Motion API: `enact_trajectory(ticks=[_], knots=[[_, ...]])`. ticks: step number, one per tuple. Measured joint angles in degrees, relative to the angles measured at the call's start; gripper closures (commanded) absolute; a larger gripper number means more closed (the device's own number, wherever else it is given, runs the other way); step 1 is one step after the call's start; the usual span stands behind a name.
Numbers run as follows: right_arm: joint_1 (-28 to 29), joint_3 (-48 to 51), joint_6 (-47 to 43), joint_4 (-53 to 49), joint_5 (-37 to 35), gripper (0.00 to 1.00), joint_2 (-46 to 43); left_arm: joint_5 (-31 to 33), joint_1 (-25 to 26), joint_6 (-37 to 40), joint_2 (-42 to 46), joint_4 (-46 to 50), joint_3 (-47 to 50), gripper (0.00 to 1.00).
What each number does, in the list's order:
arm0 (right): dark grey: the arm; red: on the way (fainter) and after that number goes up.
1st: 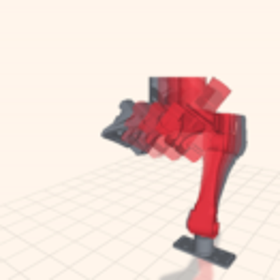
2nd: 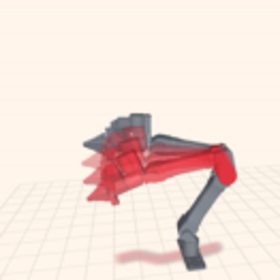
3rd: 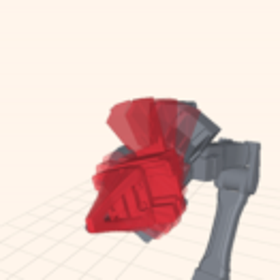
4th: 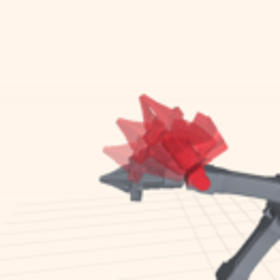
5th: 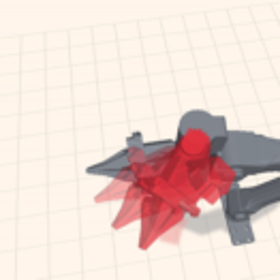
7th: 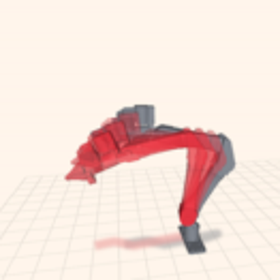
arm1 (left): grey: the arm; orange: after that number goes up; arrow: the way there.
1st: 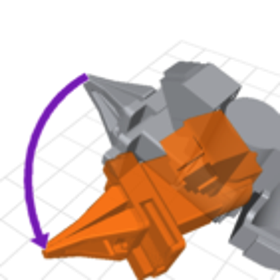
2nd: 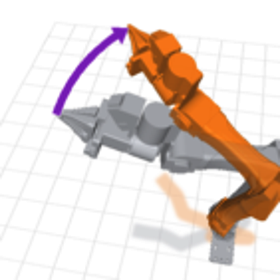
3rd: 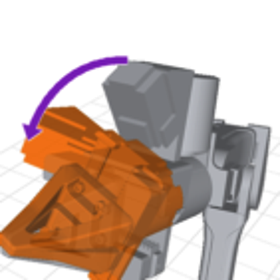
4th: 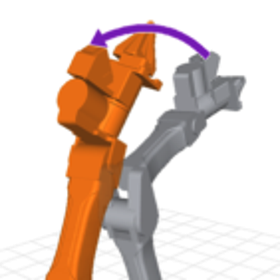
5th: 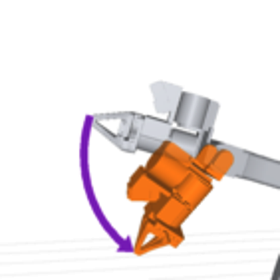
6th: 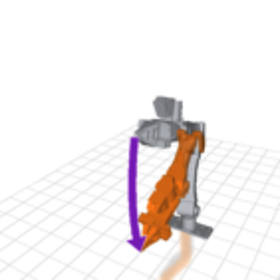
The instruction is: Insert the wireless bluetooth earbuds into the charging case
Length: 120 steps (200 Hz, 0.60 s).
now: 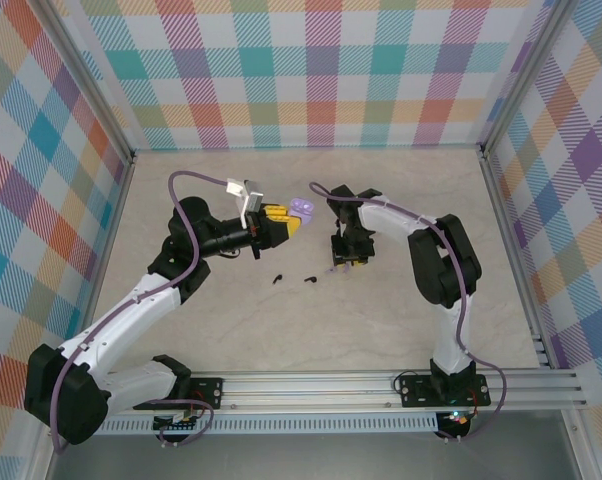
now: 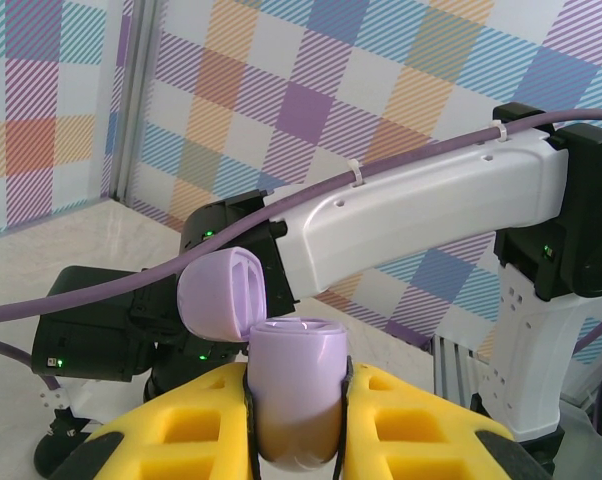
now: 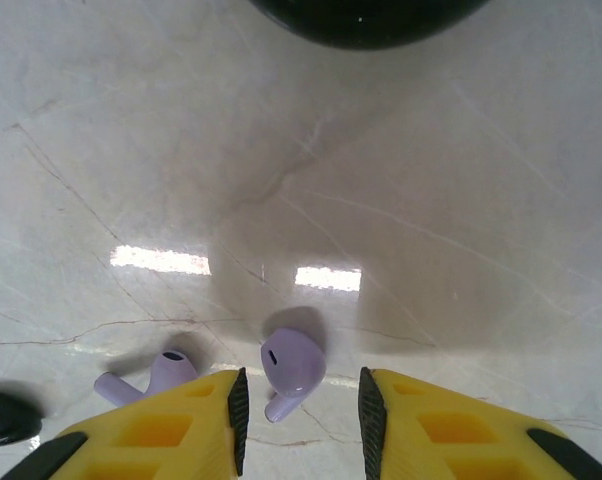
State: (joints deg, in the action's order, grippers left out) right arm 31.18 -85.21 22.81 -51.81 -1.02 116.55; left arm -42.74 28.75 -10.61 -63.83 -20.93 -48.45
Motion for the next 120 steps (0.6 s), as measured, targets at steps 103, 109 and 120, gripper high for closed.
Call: enact_trajectory(ticks=[103,109,120], knots=[[0.02,-0.42,3.21,-0.17,0.81,0.66,1.97,-0.02,0.00,0.00,0.17,0.00,0.33,0.93],[0.04,-0.44,3.39,-0.17,0.81,0.66,2.01,-0.02,0.00,0.00,0.20,-0.02,0.33,0.93],[0.04,-0.44,3.54,-0.20,0.81,0.67,2.03,-0.02,0.00,0.00,0.17,0.00,0.33,0.93]])
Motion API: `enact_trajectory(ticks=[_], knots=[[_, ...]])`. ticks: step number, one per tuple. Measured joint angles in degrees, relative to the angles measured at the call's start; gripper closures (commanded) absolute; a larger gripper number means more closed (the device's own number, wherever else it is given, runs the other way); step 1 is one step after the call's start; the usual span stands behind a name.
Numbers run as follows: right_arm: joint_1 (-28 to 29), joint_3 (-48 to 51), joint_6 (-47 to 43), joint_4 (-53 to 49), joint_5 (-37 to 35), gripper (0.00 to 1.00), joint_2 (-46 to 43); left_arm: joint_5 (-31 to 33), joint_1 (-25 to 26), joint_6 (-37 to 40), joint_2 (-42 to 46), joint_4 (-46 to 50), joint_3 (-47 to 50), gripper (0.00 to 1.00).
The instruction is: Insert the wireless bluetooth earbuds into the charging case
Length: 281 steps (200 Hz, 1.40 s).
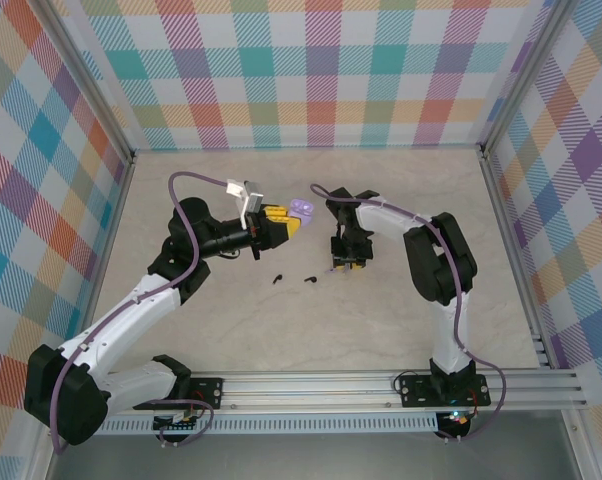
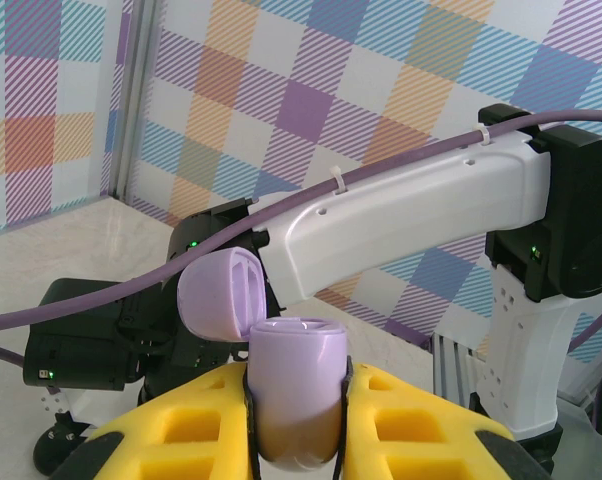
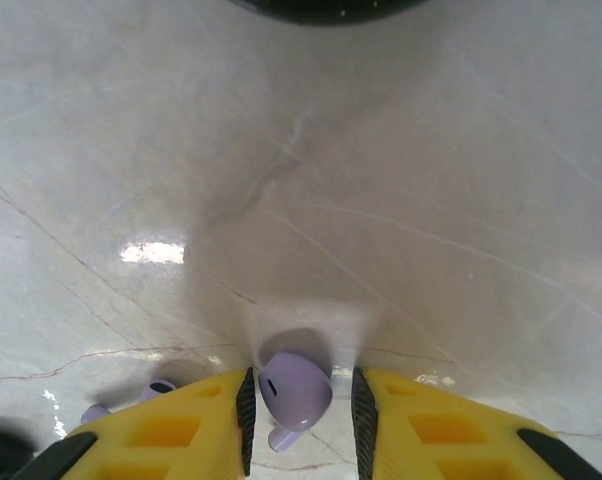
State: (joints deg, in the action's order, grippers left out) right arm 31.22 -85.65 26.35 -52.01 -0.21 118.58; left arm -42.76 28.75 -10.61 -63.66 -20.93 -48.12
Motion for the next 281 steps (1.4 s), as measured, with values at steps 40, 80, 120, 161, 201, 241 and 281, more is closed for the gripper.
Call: enact_trajectory(ticks=[40,80,120,161,201,241,281], knots=[[0.02,-1.05,0.28,-0.85,-0.02,0.69,0.74,0.02,0.00,0.00,0.02,0.00,0.04,0.93],[0.00,-1.33,0.28,-1.27,-0.35,0.71,0.98,0.02,0.00,0.00,0.04,-0.02,0.09,0.93],[0.02,-1.33,0.24,-1.44,-0.94,0.75,1.01,0.04,0.00,0.00,0.04,0.00,0.09,0.93],[0.17,-0.83,-0.11,-0.98,-1.79,0.80,0.55,0.44,0.00,0.00,0.04,0.09,0.11,0.93],[0.22,1.86,-0.85,1.97,-3.06,0.81,-1.40,1.40,0.00,-0.02,0.04,1.25,0.11,0.93],[-1.14,6.56,-2.47,5.75,-3.72,0.81,-4.63,4.90,0.00,-0.04,-0.35,4.94,0.09,0.93],[-3.08,12.31,-4.20,9.01,-4.09,0.82,-11.04,6.91,0.00,-0.94,-5.01,7.54,0.07,0.93]])
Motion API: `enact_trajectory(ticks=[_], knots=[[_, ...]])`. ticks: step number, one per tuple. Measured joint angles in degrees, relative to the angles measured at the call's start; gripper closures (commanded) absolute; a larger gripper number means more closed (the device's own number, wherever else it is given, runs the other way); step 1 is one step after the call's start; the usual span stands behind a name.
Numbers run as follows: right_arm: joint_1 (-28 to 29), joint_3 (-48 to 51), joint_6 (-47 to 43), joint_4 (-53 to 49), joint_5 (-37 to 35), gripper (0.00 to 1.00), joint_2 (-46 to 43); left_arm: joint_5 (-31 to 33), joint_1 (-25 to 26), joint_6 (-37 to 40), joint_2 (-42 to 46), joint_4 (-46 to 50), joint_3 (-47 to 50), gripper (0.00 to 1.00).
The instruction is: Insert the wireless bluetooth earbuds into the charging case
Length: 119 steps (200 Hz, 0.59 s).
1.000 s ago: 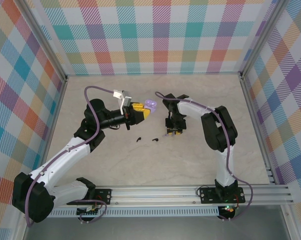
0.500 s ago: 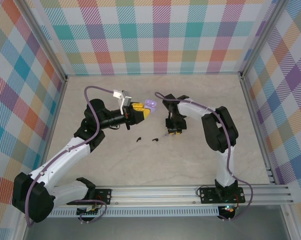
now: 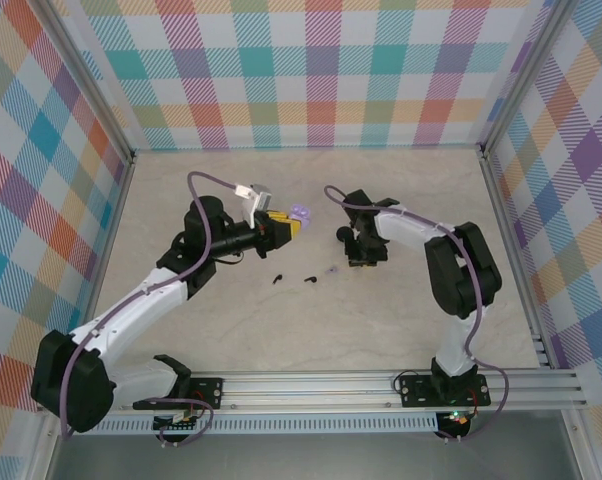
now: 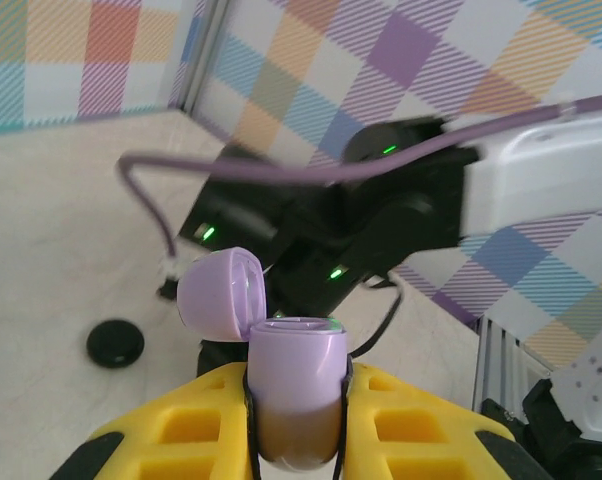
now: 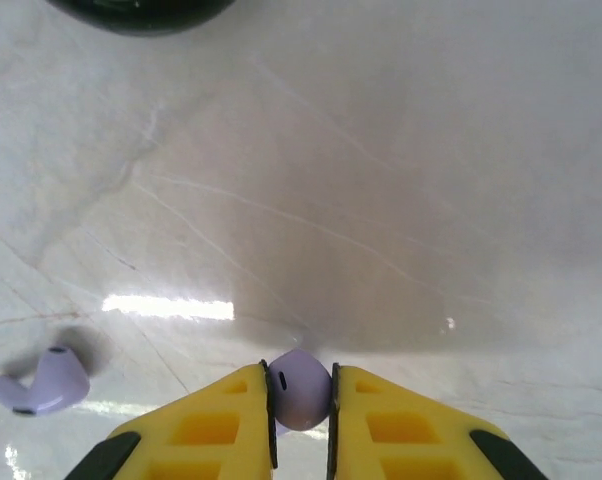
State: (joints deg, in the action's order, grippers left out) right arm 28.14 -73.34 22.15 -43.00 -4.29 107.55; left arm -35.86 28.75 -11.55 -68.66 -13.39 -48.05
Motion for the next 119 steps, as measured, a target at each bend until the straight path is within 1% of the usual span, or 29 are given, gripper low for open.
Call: enact_trajectory(ticks=[42,119], knots=[[-0.20,3.54,-1.25,3.23,-0.46,0.82,-7.30,0.46,0.00,-2.03,-5.25,0.15,0.00,0.93],[-0.20,6.95,-4.11,7.02,1.95,0.82,-15.52,0.61,0.00,-5.70,-13.75,-0.48,0.00,0.94]])
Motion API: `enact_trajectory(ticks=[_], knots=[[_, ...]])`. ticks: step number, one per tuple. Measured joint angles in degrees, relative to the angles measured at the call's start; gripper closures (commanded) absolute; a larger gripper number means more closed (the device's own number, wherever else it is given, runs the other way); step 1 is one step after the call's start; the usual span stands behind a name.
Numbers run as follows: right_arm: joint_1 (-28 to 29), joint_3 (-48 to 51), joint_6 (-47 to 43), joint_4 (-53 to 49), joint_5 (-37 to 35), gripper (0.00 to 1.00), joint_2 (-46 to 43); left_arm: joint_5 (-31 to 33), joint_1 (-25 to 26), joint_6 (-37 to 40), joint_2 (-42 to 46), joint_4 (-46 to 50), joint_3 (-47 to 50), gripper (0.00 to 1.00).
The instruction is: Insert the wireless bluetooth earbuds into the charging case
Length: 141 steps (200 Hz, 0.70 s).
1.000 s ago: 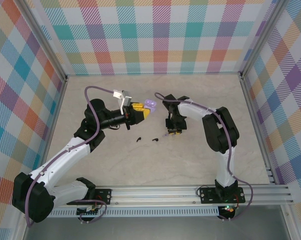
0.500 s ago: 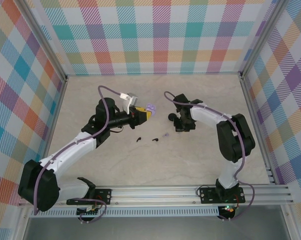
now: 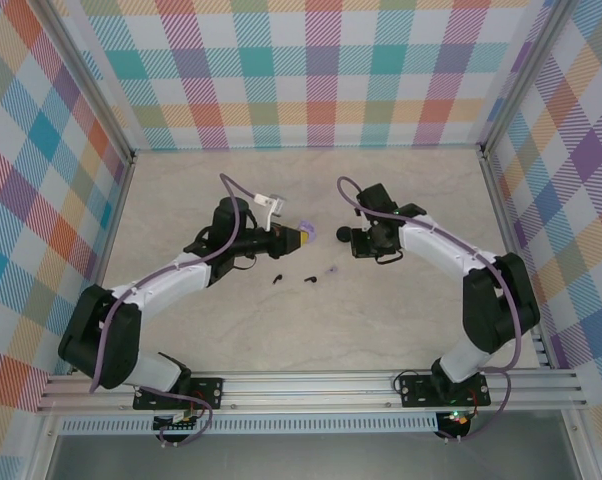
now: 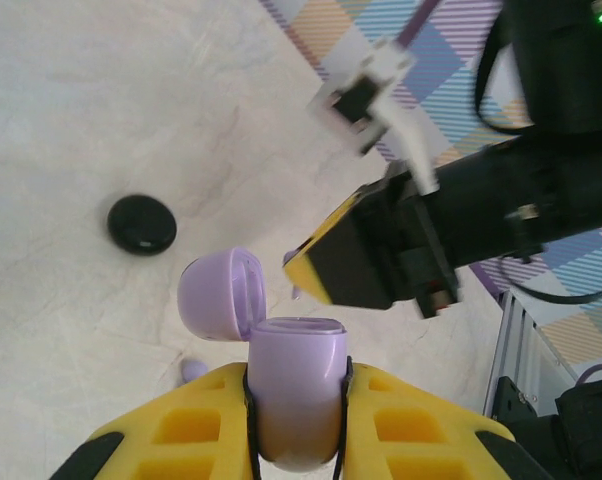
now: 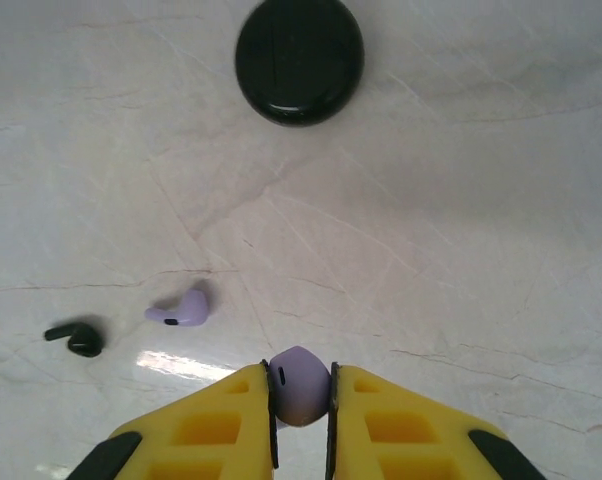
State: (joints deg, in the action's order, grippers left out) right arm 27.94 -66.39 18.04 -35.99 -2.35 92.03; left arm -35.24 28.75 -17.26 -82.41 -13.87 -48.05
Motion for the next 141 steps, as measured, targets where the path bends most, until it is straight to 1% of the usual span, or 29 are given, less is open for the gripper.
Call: enact_trajectory(ticks=[48,105,141], knots=[[0.00,1.64,-1.36,2.19,3.98,0.82,-6.71,-0.24,0.07,-2.10,-4.24,-3.30,0.02,0.92],[0.20,2.19,-2.32,5.86,10.08,0.82,-16.92,-2.69,0.48,-2.38,-4.39,-13.35,3.37,0.91],[0.72,2.16,-2.47,6.97,12.13,0.82,-19.89,-4.72,1.25,-1.09,-4.39,-18.21,3.78,0.92]])
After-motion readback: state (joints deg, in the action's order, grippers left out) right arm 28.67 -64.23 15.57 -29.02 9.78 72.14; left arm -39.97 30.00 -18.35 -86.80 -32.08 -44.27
